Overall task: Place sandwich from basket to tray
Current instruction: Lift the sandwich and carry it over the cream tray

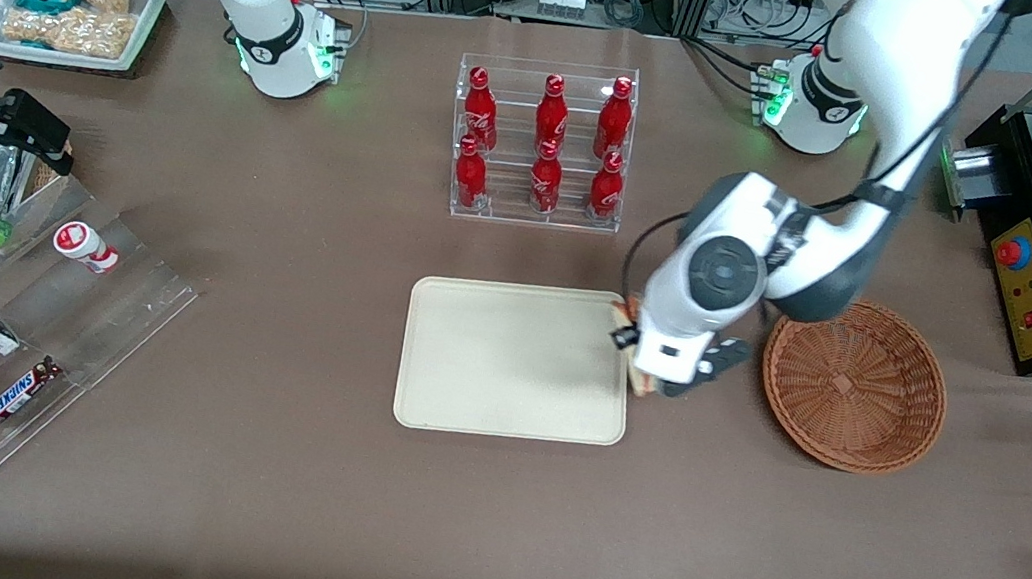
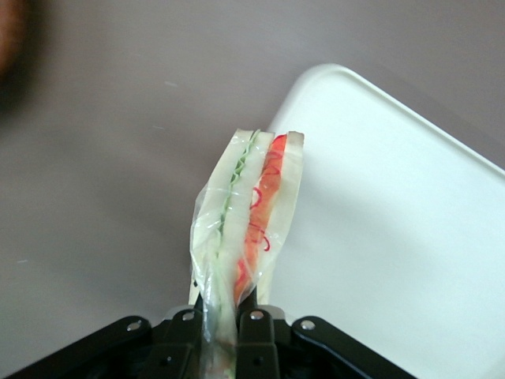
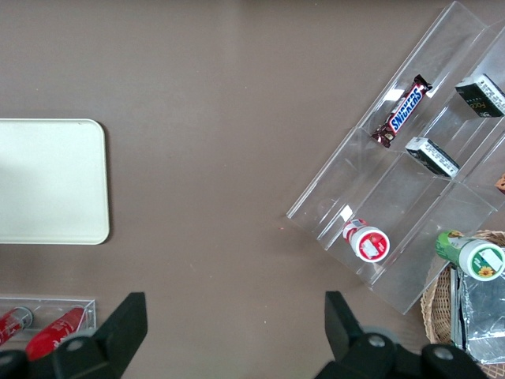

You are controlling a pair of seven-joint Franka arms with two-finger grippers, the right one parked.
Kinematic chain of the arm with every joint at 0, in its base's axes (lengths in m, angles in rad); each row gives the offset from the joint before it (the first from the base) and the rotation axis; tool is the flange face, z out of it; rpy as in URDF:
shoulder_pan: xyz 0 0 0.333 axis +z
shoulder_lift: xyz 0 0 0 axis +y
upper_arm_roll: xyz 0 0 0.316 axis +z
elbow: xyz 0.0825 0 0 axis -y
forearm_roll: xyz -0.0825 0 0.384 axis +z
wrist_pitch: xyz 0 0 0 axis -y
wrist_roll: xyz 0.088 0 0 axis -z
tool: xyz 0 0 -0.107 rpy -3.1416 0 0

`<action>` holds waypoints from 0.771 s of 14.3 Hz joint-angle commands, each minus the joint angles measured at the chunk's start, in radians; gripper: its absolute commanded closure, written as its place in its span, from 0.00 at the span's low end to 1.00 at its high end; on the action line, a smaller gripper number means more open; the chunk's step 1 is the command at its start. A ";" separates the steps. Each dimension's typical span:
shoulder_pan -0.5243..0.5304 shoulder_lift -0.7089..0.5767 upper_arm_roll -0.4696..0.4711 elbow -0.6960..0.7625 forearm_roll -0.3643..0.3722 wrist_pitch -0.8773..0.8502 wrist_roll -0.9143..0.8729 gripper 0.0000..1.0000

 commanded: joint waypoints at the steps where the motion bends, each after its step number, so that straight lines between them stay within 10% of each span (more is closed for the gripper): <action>1: -0.094 0.081 0.007 0.056 0.079 0.092 0.011 0.90; 11: -0.226 0.196 0.007 0.082 0.087 0.330 0.014 0.91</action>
